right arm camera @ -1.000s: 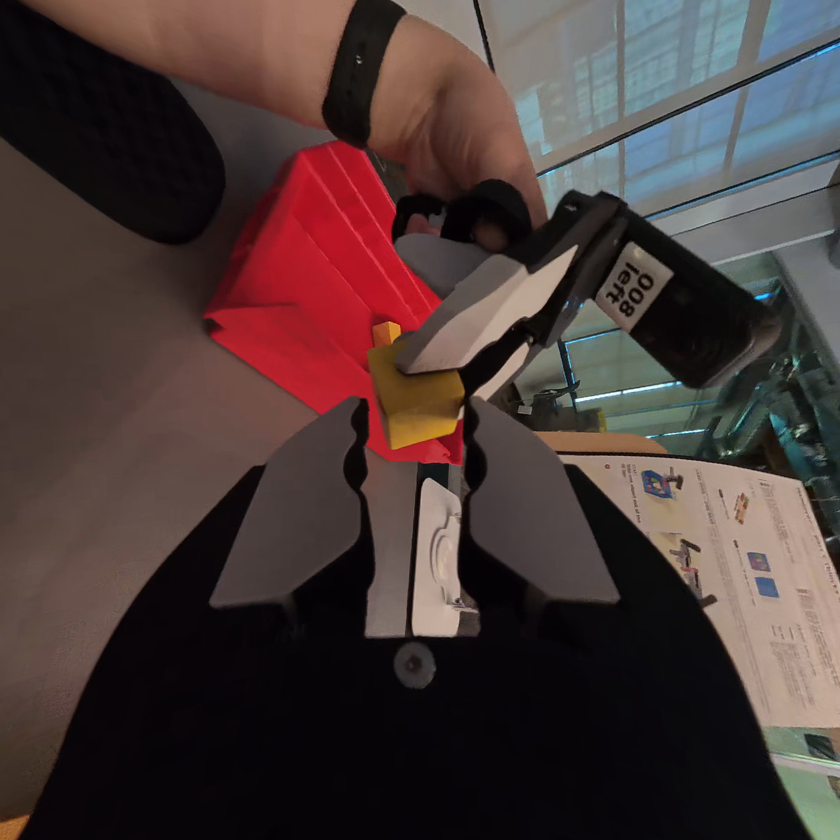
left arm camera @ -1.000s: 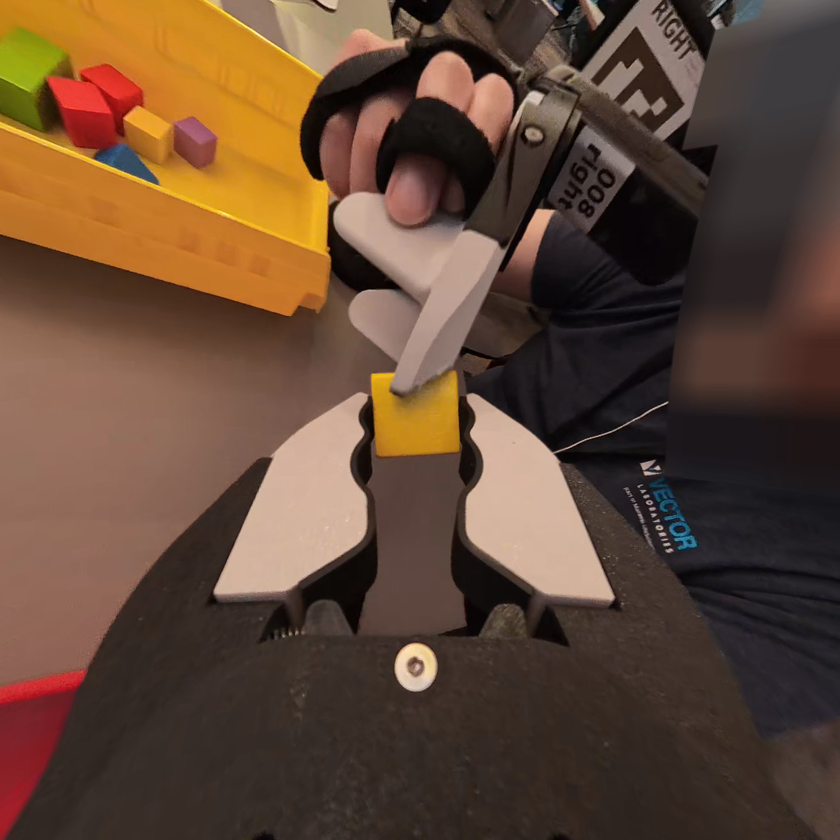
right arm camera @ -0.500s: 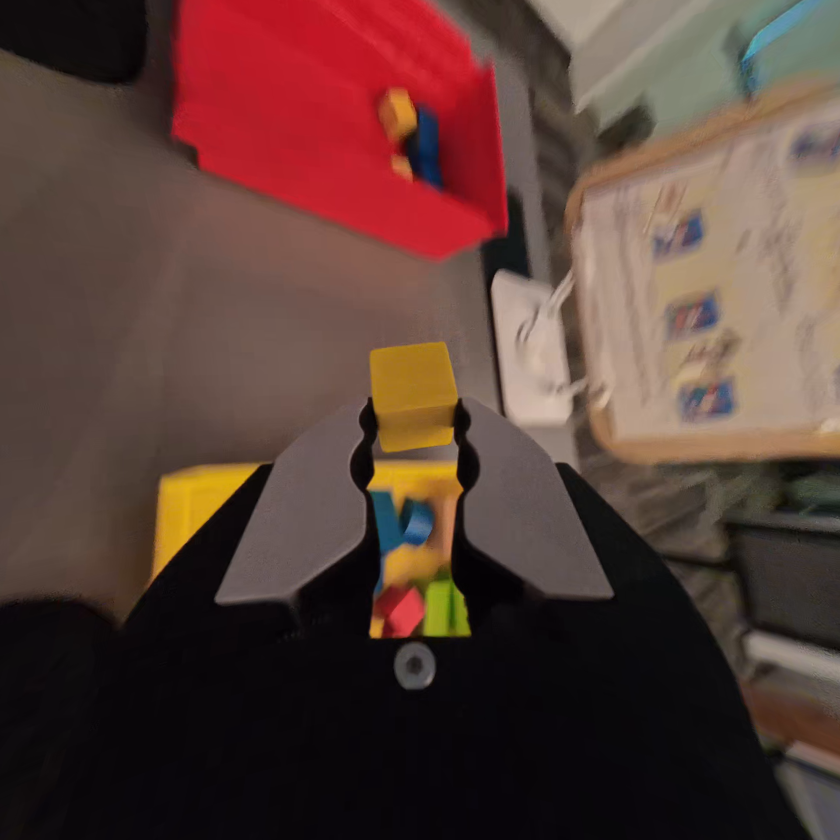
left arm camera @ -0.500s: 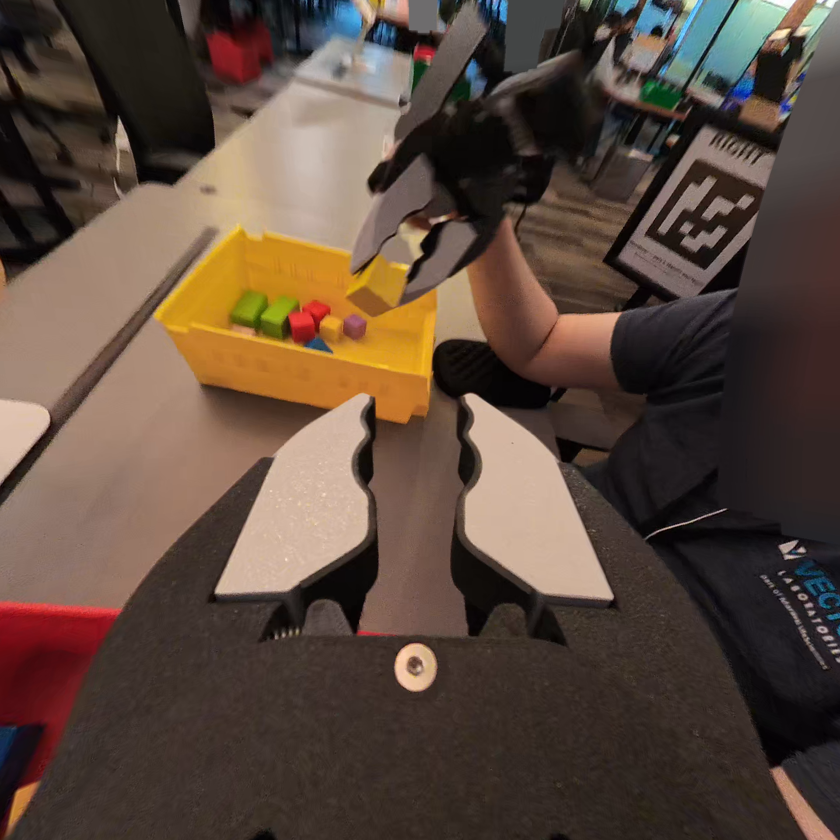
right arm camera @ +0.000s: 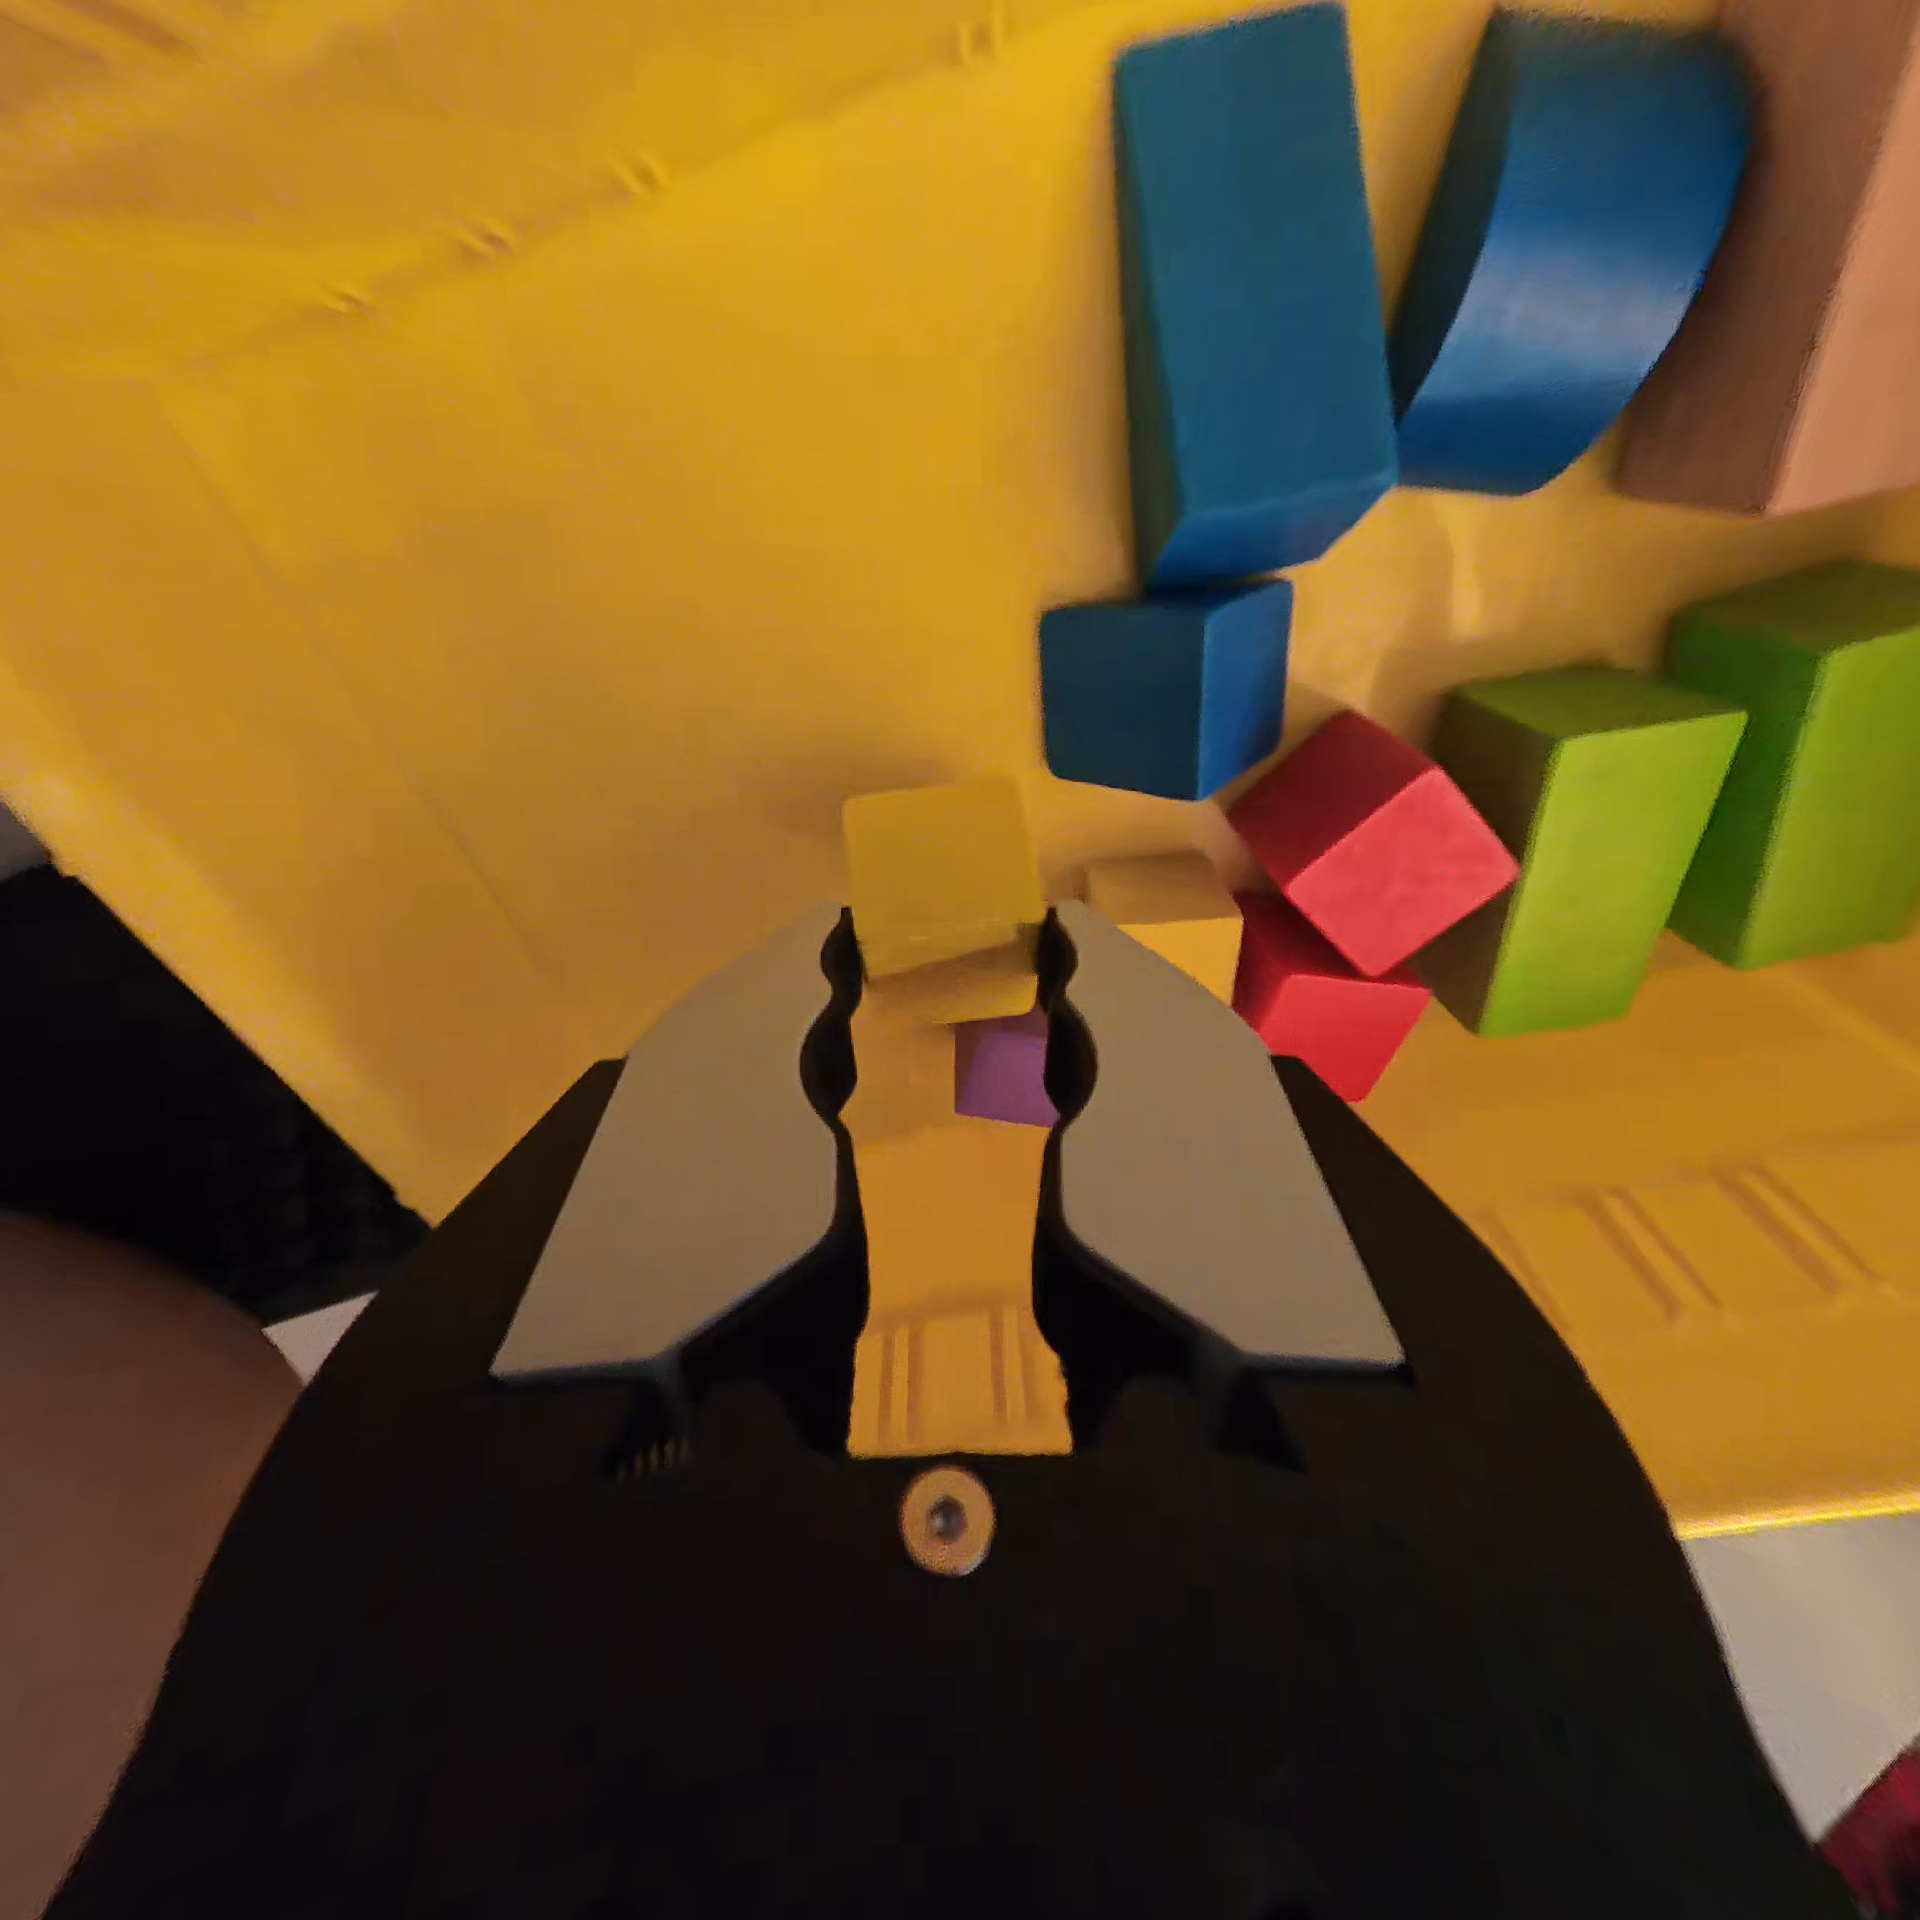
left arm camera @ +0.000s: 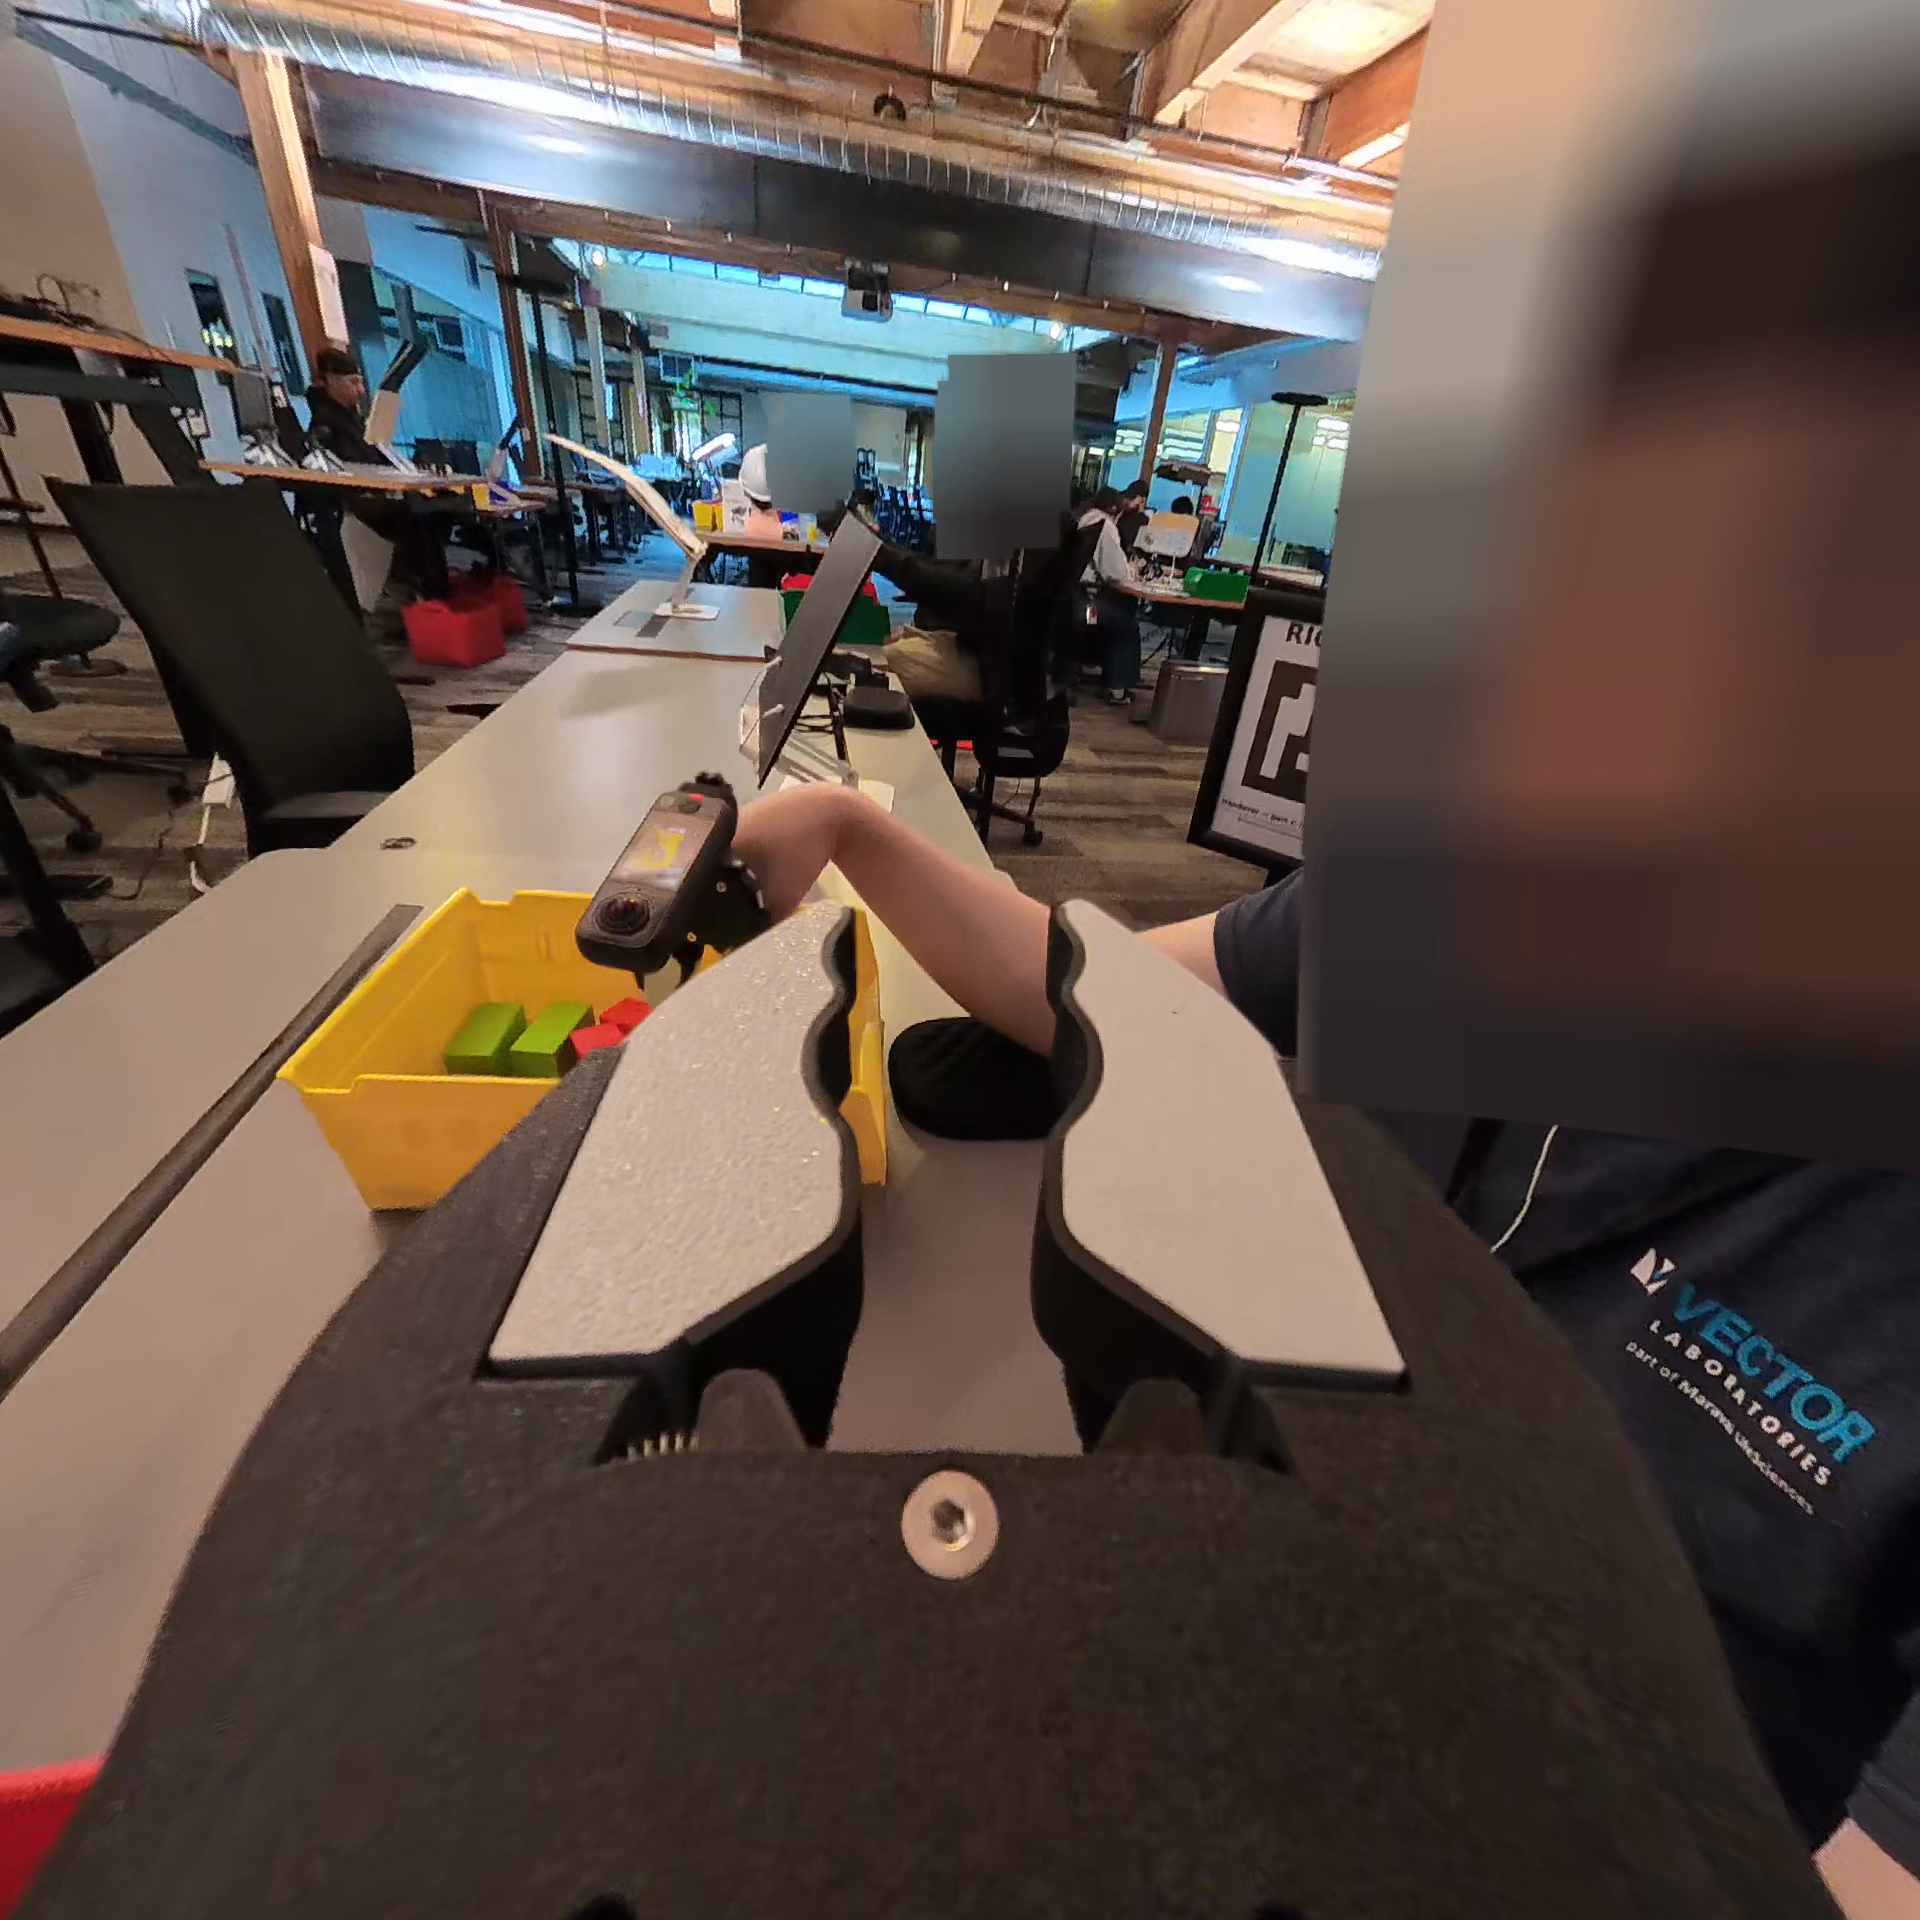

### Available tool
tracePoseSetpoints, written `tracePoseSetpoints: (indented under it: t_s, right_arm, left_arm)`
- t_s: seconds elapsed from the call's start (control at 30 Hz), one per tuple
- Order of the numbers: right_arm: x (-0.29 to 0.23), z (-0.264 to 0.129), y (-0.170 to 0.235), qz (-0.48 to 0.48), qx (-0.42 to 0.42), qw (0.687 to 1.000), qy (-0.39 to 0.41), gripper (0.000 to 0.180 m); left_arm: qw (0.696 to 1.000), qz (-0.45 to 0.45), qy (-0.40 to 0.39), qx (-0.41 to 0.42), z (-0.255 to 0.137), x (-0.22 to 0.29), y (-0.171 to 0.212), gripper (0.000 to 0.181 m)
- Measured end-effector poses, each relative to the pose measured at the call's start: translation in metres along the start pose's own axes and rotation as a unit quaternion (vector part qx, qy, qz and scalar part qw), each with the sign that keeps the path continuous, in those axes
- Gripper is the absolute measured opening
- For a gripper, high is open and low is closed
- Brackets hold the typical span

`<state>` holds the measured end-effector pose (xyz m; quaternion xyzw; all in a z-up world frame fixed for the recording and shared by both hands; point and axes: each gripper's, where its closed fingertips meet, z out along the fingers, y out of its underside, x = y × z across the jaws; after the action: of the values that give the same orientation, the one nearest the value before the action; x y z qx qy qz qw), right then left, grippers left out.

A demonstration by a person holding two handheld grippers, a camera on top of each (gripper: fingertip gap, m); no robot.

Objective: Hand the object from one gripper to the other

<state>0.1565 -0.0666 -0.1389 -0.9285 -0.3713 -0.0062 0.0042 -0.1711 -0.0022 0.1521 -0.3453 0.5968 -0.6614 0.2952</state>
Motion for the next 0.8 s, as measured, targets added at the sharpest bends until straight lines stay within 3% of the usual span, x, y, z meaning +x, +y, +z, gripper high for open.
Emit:
tracePoseSetpoints:
  t_s: [0.1, 0.17, 0.3, 0.43, 0.6, 0.8]
  right_arm:
    - [0.0, 0.006, 0.004, 0.009, -0.018, 1.0, -0.009, 0.034]
    - [0.004, 0.007, 0.003, 0.017, -0.018, 1.0, 0.0, 0.034]
    - [0.008, 0.011, 0.0, 0.023, -0.021, 0.999, 0.01, 0.034]
    - [0.011, 0.009, 0.001, 0.026, -0.026, 0.999, 0.02, 0.034]
    - [0.014, -0.025, -0.016, 0.008, 0.052, 0.996, 0.07, 0.034]
    - [0.011, -0.048, -0.023, -0.017, 0.075, 0.99, 0.119, 0.034]
  left_arm:
    - [0.998, -0.008, -0.045, -0.035, -0.005, -0.012, 0.01, 0.034]
    - [0.989, -0.016, -0.129, -0.071, -0.017, -0.036, 0.021, 0.033]
    - [0.908, -0.027, -0.391, -0.148, -0.081, -0.104, 0.042, 0.032]
    - [0.863, -0.066, -0.449, -0.221, -0.115, -0.12, 0.072, 0.032]
    - [0.808, -0.132, -0.506, -0.271, -0.149, -0.151, 0.115, 0.032]
    - [0.71, -0.249, -0.586, -0.301, -0.187, -0.182, 0.176, 0.025]
